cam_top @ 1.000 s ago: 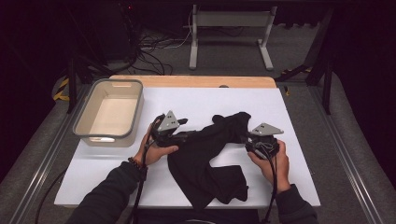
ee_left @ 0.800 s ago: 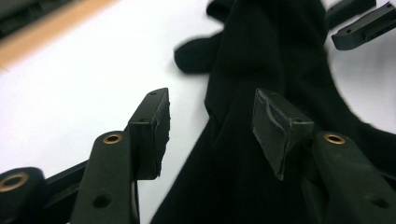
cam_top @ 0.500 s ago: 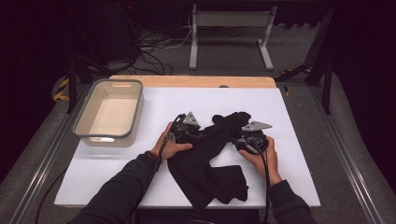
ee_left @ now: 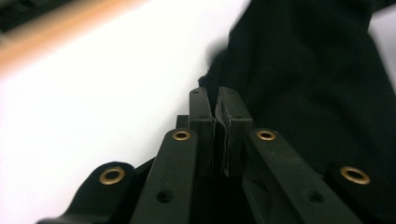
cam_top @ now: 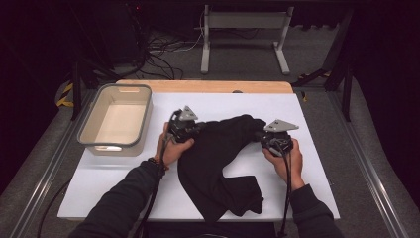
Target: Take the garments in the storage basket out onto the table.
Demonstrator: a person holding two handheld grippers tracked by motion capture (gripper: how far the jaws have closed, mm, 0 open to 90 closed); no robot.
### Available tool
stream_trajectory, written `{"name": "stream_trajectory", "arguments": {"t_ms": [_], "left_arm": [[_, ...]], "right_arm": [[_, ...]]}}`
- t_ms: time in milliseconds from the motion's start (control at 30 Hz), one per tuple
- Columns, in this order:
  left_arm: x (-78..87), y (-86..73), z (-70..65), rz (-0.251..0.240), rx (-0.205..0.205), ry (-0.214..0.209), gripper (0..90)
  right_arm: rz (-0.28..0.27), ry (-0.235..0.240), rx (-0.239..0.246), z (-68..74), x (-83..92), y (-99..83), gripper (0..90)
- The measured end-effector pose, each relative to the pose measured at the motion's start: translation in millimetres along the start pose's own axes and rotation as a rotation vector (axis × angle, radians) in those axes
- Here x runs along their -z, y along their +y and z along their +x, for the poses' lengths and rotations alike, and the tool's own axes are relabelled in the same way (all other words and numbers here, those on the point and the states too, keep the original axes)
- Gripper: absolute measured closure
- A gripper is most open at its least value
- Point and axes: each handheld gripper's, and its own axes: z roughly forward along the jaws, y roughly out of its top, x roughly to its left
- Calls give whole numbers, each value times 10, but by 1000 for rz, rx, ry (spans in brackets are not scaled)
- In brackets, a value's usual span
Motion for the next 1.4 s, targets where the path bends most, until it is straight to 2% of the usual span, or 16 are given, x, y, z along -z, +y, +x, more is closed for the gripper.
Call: {"name": "stream_trajectory", "arguments": {"t_ms": [33,67,133,167,400,600,733,767,800,900,1000,1067,1200,1233,1300,1400], "left_arm": [[0,0,0,0,0,0,853],[207,132,97,-47,13,72,853],[287,190,143,-64,14,96,853],[412,290,248,-71,18,142,853],[448,391,494,-42,36,245,852],[310,375,523,-37,87,246,783],[263,345,436,-27,68,234,673],[261,301,355,-35,58,199,629],[268,271,290,-38,42,192,618],[313,135,55,-37,-5,115,529],[380,-12,-129,-41,-51,85,479],[445,-222,-321,-33,-89,7,459],[486,-594,-599,11,-128,-126,364],[449,-731,-713,63,-141,-177,313],[419,-843,-841,106,-187,-216,261],[398,-936,-940,139,-197,-275,247]], "right_arm": [[0,0,0,0,0,0,883],[-60,-34,-16,-95,123,133,885],[-112,-47,-39,-177,180,250,886],[-127,-55,-49,-233,184,334,885],[-137,-89,-43,-333,-53,642,885],[-98,-176,-17,-386,-327,744,883],[-70,-198,-15,-388,-411,720,868],[-71,-207,-56,-394,-410,685,757],[-75,-203,-69,-393,-394,672,750],[-74,-176,-62,-340,-325,603,715],[-63,-118,-41,-208,-239,478,675],[-53,-81,-40,-141,-211,407,658],[-20,2,-61,64,-208,140,576],[13,47,-101,111,-267,26,536],[63,68,-126,127,-350,-26,438],[84,53,-171,130,-446,-86,407]]}}
